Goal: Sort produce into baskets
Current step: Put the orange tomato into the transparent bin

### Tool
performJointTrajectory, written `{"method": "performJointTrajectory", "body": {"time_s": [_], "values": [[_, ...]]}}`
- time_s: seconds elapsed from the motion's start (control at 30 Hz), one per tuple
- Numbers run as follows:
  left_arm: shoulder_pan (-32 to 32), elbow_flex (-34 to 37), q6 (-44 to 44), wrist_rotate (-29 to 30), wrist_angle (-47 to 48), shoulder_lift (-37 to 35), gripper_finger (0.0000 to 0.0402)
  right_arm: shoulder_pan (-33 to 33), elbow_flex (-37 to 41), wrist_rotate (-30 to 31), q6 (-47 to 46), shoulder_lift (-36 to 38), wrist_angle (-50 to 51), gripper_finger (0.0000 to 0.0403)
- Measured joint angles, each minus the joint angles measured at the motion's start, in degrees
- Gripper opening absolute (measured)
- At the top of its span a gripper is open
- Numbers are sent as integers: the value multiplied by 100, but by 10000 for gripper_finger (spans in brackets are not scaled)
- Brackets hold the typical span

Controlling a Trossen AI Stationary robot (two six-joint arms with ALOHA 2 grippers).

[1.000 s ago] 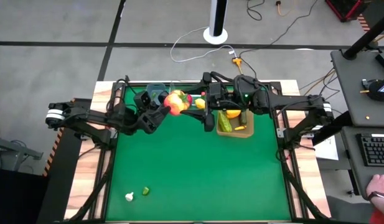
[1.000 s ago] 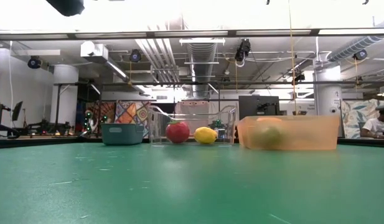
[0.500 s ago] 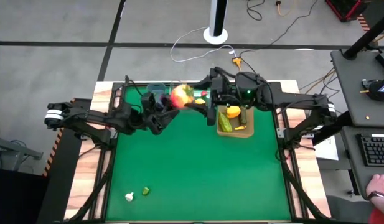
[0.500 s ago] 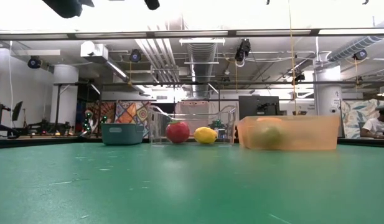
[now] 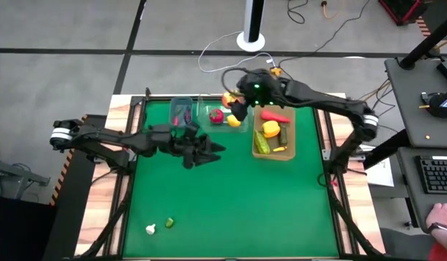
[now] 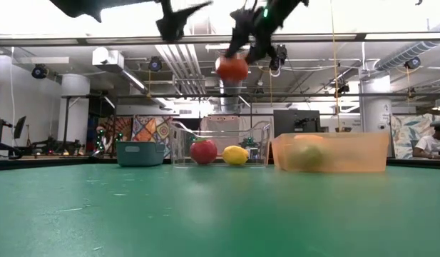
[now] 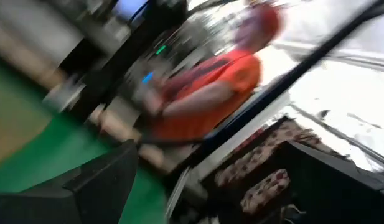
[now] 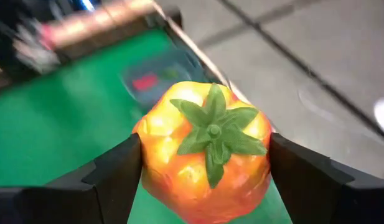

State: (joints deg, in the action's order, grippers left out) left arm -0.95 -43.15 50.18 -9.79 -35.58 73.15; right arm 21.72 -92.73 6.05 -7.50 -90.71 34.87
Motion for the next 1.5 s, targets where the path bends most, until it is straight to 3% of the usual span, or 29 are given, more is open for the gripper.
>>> {"method": "performJointTrajectory", "body": {"time_s": [0.1, 0.27, 0.37, 0.47, 0.83, 1.1, 1.5], "values": [[-4, -166, 383, 3, 1376, -59, 377, 269, 0, -158, -14, -467, 355, 306], [-131, -876, 603, 29, 5295, -75, 377, 573, -1, -344, -92, -1183, 477, 306], [-237, -1330, 653, 160, 7171, -33, 377, 687, -66, -346, -129, -1470, 469, 308], [-339, -1583, 653, 231, 8169, -40, 377, 756, -136, -350, -165, -1646, 468, 314], [-859, -1682, 932, 241, 8529, -62, 377, 821, -140, -350, -353, -1712, -465, 314], [-1218, -1682, 1216, 329, 8579, -62, 377, 832, -138, -348, -491, -1716, -530, 348], [-1728, -1677, 989, 336, 8590, -55, 377, 847, -138, -356, -810, -1716, -393, 352]]}}
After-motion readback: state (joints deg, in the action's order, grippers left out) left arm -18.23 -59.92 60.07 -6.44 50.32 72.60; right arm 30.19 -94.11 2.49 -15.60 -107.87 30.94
